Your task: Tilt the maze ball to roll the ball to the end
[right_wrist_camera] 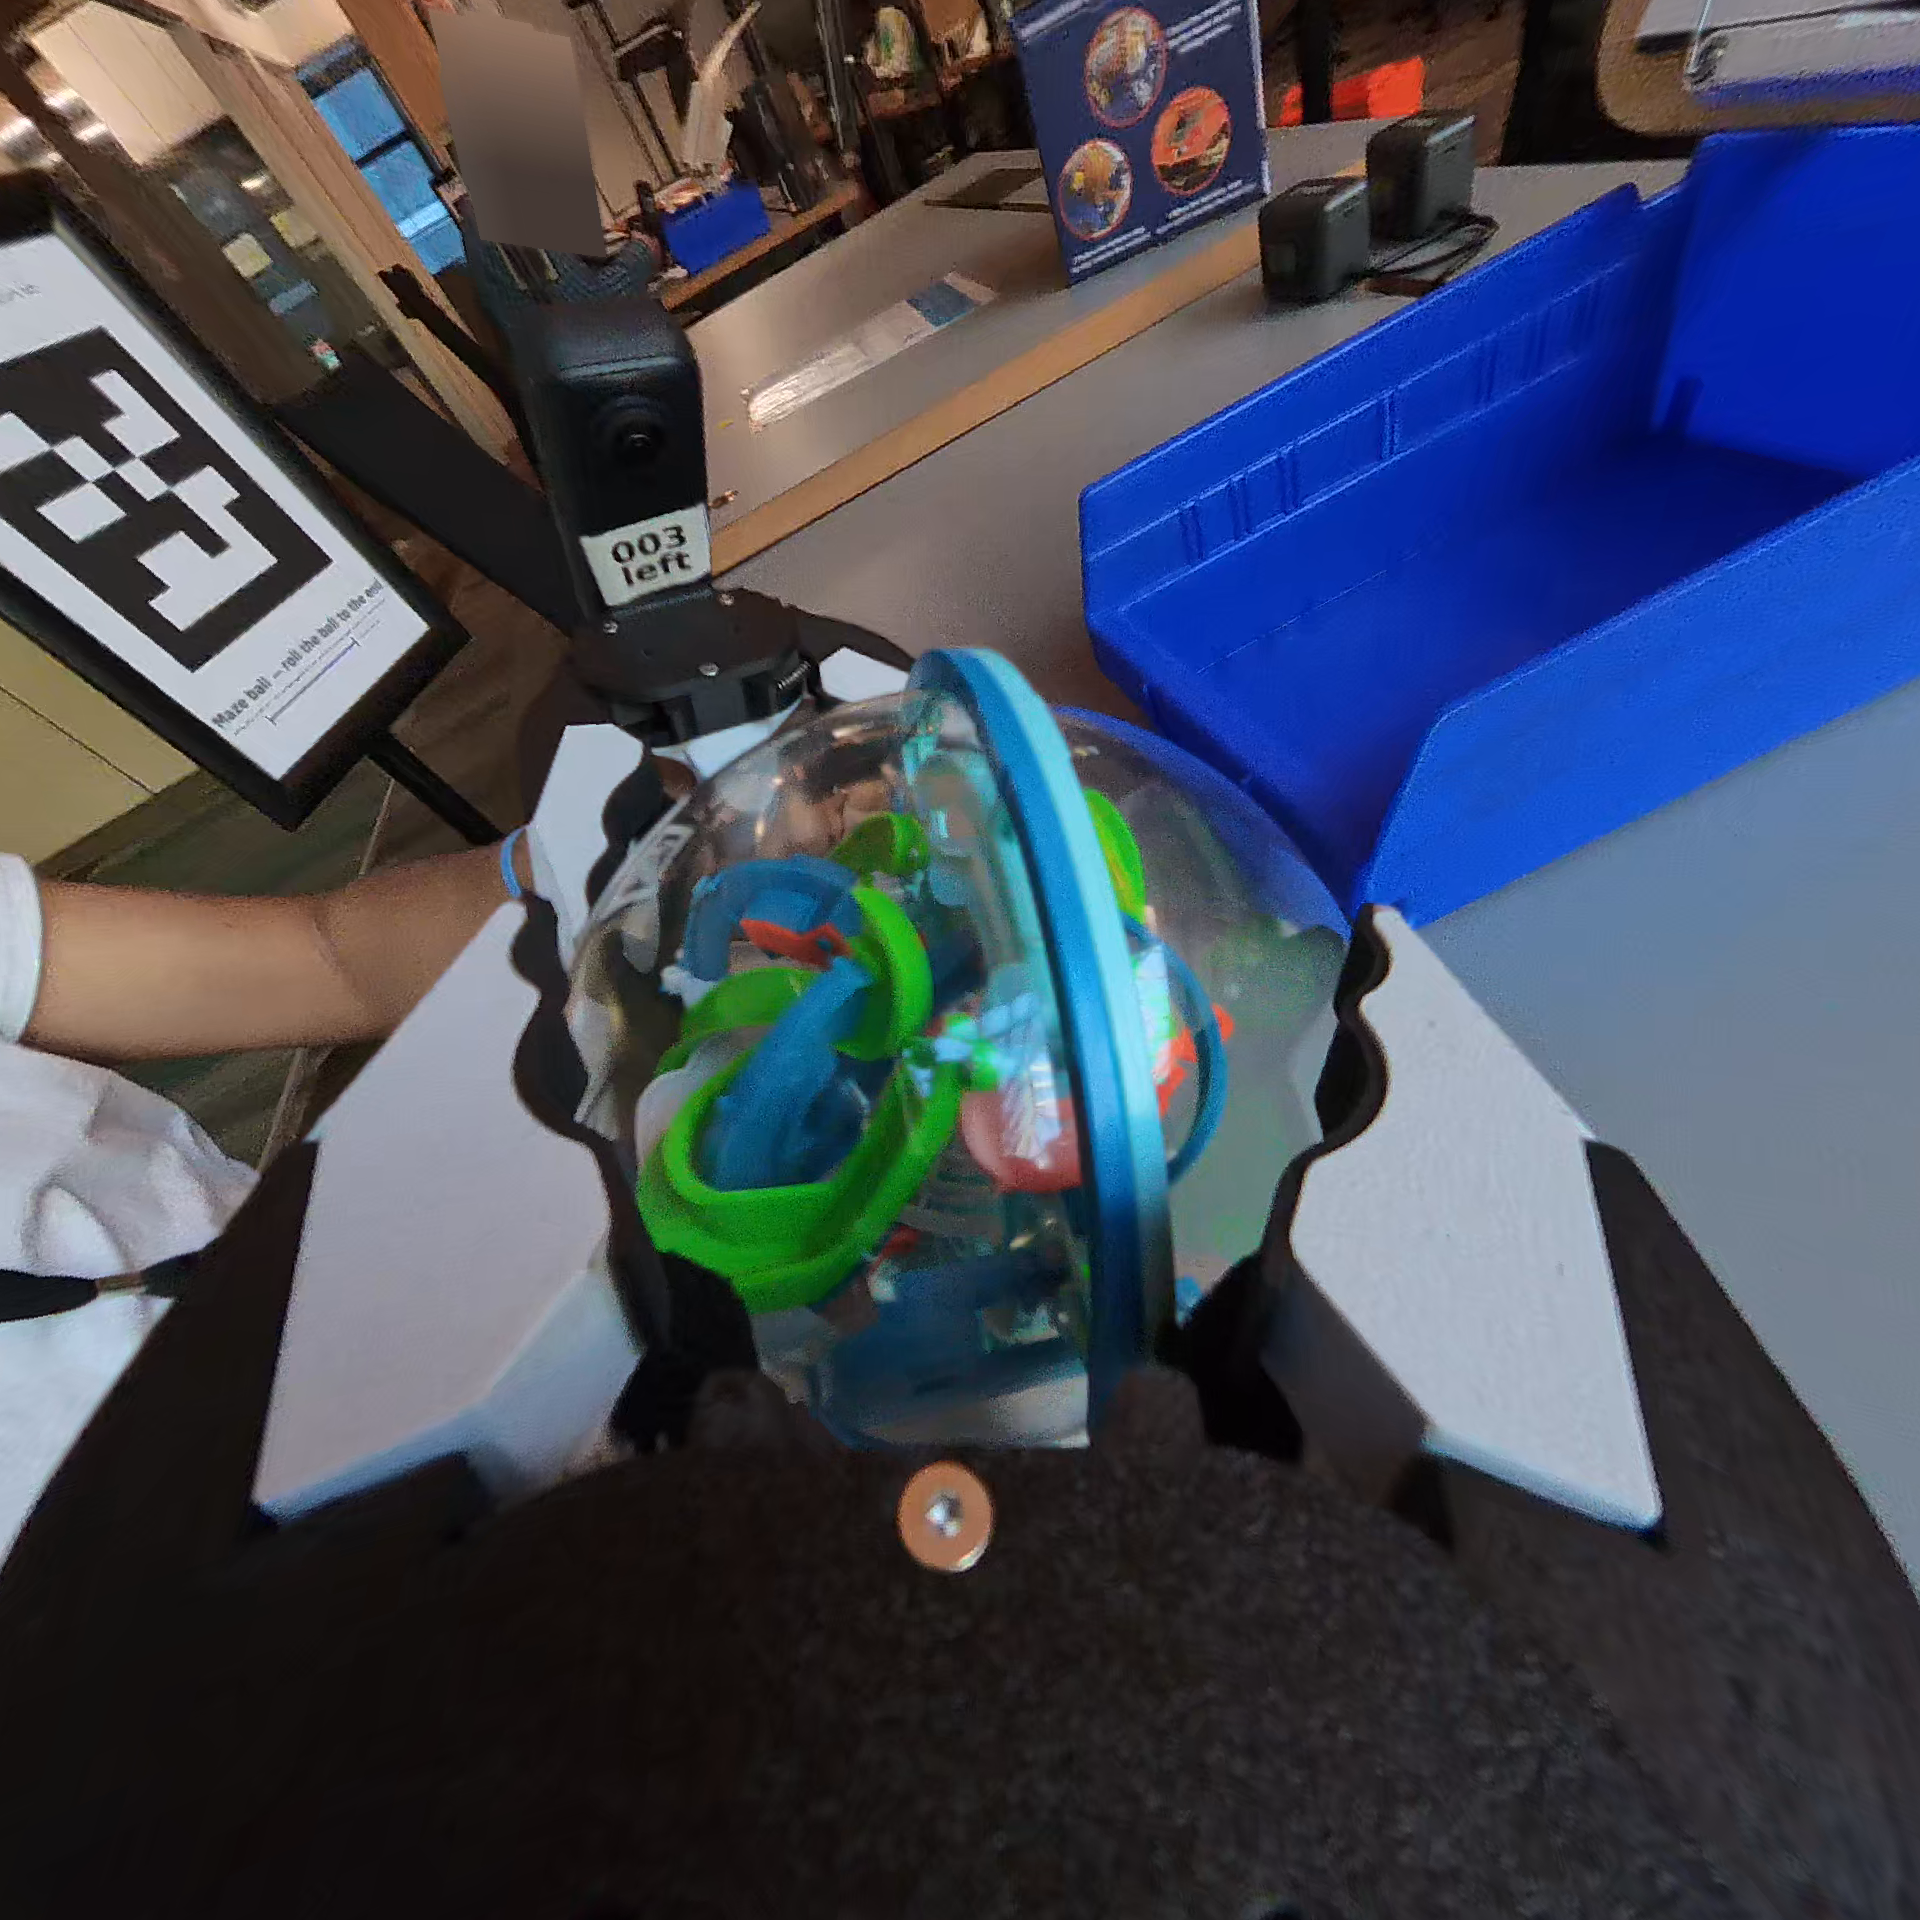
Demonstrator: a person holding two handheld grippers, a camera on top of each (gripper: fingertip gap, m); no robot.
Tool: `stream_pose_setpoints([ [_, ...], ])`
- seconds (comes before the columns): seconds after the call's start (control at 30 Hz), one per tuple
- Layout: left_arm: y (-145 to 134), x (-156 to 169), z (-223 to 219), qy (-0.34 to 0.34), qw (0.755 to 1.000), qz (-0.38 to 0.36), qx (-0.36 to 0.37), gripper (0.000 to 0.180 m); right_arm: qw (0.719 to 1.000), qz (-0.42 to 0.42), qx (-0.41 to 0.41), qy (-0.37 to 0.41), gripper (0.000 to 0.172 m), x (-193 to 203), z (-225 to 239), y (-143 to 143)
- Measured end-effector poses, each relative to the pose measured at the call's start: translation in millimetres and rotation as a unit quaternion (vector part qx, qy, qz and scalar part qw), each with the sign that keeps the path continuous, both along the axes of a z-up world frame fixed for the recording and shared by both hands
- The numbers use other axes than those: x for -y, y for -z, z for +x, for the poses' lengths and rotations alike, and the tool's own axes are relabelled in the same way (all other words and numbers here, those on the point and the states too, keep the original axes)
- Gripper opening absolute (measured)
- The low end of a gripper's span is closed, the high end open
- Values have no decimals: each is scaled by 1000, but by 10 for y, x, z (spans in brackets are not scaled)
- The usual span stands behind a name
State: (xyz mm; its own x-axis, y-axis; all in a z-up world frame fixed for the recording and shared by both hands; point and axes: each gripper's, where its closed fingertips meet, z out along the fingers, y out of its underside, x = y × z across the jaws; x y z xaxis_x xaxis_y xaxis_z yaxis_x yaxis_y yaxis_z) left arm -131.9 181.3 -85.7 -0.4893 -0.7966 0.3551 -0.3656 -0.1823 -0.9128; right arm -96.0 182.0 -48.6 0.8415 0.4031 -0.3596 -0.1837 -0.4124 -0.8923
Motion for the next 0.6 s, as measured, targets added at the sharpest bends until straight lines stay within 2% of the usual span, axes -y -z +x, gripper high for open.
stream_pose_setpoints([
  [0.13,-3,-126,-35,15,999,-29,-3,141,998,9,-54,-5,131,-63,43,-17],
  [0.27,-8,-267,-73,10,999,-48,-4,140,997,16,-71,-12,130,-187,36,-9],
  [0.4,43,-396,-174,2,996,-87,-8,140,995,31,-87,-22,122,-224,50,-34],
  [0.5,83,-548,-223,-29,993,-114,-14,139,990,59,-125,25,131,-175,145,-33],
  [0.6,105,-698,-260,-70,990,-123,-20,139,989,75,-101,77,141,-64,93,87],
])
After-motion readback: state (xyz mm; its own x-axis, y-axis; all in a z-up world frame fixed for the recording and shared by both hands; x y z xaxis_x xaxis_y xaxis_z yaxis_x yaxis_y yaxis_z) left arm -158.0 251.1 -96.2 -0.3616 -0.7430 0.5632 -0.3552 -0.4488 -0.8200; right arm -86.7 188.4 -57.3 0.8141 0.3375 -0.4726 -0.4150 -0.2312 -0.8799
